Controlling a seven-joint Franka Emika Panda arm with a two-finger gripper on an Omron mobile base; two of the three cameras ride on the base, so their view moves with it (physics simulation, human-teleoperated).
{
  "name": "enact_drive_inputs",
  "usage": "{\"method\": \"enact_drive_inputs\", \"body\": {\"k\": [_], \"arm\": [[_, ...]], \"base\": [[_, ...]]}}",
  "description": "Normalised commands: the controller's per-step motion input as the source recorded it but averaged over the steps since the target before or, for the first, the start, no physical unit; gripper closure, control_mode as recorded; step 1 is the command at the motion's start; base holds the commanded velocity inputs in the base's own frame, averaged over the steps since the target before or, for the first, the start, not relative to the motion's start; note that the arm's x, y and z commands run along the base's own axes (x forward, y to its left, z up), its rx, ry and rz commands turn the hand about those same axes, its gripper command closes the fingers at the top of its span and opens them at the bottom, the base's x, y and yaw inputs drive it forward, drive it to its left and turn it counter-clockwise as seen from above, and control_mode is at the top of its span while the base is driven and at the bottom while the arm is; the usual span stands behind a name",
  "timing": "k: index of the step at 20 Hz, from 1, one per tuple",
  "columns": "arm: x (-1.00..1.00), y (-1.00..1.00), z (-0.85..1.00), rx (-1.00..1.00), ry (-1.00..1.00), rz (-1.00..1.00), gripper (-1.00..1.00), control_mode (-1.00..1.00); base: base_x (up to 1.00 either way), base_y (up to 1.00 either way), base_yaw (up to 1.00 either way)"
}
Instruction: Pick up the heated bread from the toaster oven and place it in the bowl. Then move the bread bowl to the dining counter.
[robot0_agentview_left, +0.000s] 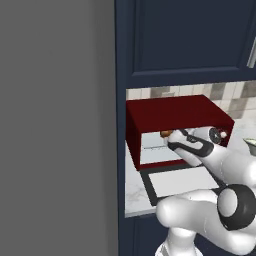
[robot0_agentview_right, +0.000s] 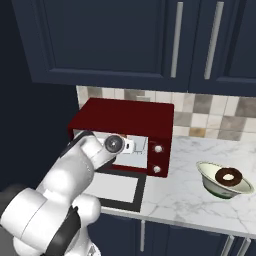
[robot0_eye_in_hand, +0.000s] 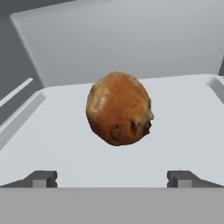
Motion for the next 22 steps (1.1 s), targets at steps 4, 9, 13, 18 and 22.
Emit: {"method": "enact_drive_inputs", "body": {"k": [4,9,13,18,22], "arm": [[0.26,0.00,-0.23,0.00,0.01,0.00,-1.00,-1.00],[0.18,0.04,-0.17,-0.11,0.13,0.00,-1.00,-1.00],[0.08,0.07,-0.16,-0.16,0.19,0.00,-1.00,-1.00],[-0.30,0.00,-0.03,-0.09,0.35,-0.03,-1.00,-1.00],[-0.94,-0.04,0.11,-0.02,0.51,-0.10,-1.00,-1.00]], "base": [[0.00,0.00,0.00],[0.00,0.00,0.00],[0.00,0.00,0.00],[0.00,0.00,0.00],[0.00,0.00,0.00]]}}
